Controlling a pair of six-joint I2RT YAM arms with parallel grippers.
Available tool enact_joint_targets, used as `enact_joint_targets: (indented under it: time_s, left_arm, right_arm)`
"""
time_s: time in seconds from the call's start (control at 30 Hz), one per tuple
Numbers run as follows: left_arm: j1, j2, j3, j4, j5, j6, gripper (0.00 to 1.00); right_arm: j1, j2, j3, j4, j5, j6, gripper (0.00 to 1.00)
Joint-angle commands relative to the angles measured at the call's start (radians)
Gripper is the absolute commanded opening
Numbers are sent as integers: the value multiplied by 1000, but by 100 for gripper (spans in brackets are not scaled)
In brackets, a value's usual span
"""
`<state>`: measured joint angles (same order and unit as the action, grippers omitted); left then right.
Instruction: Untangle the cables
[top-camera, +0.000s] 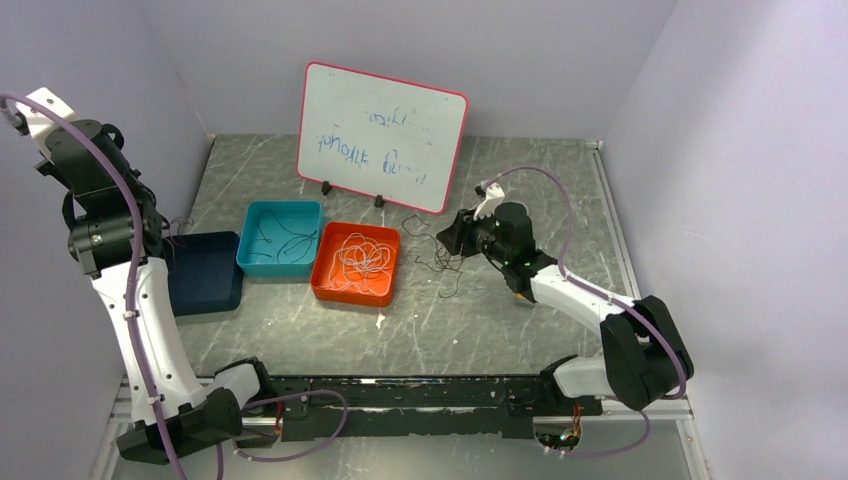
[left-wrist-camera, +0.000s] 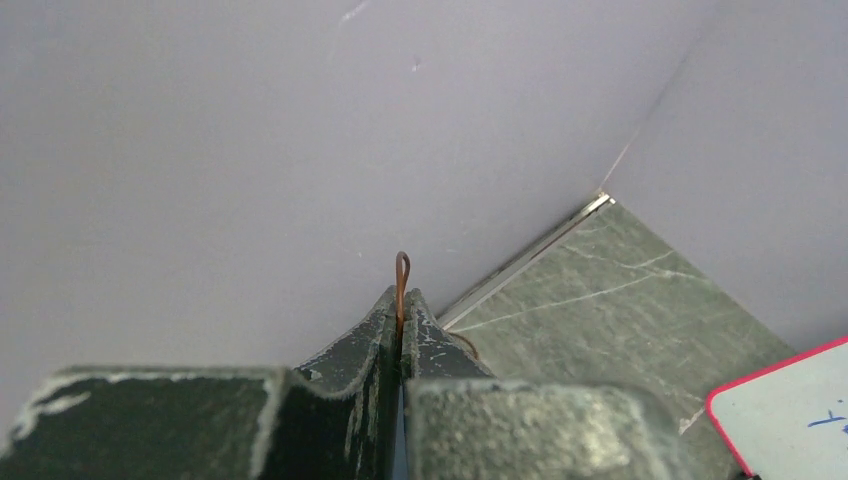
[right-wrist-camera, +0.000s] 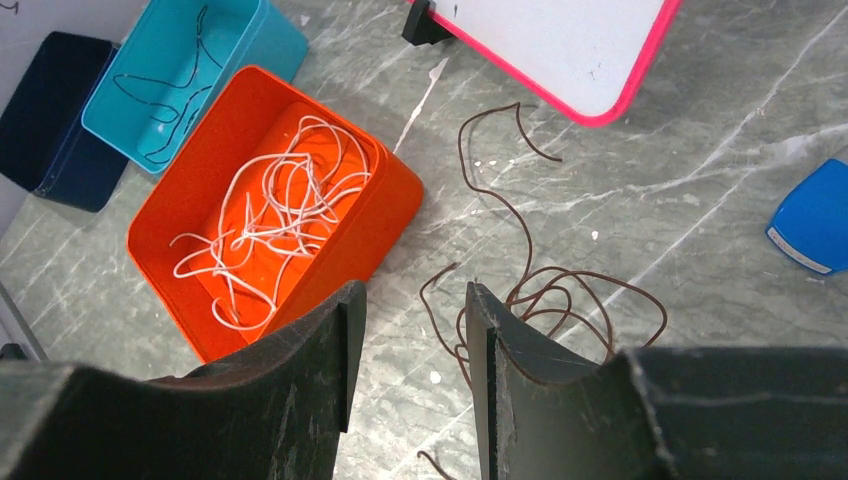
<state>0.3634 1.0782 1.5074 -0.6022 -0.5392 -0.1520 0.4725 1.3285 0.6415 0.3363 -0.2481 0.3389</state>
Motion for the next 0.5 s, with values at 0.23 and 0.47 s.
enact_joint_targets:
  time_s: [0.23, 0.47]
  left_arm:
    - [8, -6, 91, -26, 28, 38, 7]
    - [8, -6, 54, -25, 18, 45, 7]
  right_arm:
    - [14, 20, 33, 12, -13, 8, 45]
    - [15, 26, 35, 10, -13, 8, 45]
